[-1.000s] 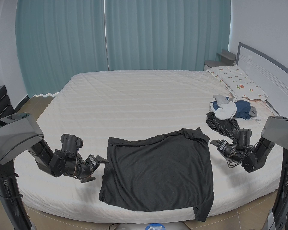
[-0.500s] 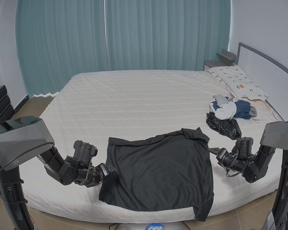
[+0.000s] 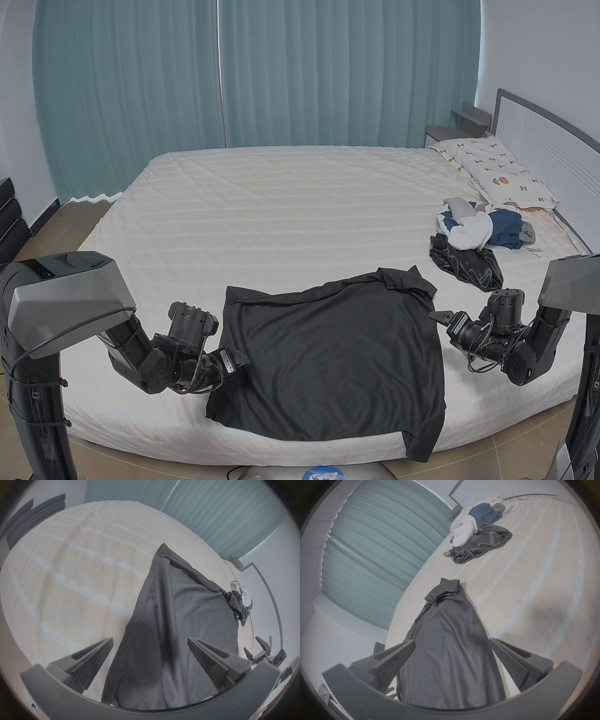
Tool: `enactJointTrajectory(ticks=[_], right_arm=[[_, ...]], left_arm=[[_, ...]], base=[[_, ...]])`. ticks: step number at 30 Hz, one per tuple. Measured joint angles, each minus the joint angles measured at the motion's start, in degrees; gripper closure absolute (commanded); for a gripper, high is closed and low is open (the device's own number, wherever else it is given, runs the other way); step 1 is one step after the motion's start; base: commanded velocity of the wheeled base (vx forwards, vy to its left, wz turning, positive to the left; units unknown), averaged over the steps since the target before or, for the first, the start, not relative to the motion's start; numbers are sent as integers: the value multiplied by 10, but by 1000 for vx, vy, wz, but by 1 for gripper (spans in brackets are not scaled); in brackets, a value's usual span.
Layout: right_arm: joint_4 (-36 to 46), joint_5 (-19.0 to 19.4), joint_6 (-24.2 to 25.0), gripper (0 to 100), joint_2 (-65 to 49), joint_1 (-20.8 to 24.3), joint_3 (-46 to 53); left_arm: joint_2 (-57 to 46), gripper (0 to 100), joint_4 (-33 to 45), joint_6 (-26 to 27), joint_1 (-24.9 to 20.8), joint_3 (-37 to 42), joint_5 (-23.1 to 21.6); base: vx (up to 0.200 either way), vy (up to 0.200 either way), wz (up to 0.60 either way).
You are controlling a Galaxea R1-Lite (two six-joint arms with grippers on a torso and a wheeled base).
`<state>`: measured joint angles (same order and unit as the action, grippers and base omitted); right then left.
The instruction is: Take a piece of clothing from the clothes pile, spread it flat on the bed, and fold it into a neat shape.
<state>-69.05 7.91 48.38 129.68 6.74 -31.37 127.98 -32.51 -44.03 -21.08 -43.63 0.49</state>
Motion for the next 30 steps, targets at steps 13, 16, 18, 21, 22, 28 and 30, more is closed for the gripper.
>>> enactJointTrajectory(ticks=[13, 16, 18, 21, 22, 28, 30], right_arm=[[-4, -1, -1, 0, 5, 1, 3], [-4, -2, -1, 0, 7, -1, 3], [-4, -2, -1, 0, 7, -3, 3], [-4, -2, -1, 0, 7, -6, 3], [-4, -2, -1, 0, 7, -7, 3], [-4, -2, -1, 0, 7, -11, 3], [-4, -2, -2, 0, 7, -12, 3]], left_arm=[[11, 100, 3, 12, -9, -2, 13], [11, 100, 6, 12, -9, 0, 28], [11, 100, 8, 12, -7, 3, 31], [8, 100, 8, 11, -3, 12, 34], [6, 100, 8, 11, -2, 16, 37], [-14, 100, 7, 11, 24, 39, 47], [-19, 100, 8, 12, 33, 43, 48]], base=[[0, 0, 0], [0, 0, 0], [0, 0, 0], [0, 0, 0], [0, 0, 0], [0, 0, 0], [0, 0, 0]])
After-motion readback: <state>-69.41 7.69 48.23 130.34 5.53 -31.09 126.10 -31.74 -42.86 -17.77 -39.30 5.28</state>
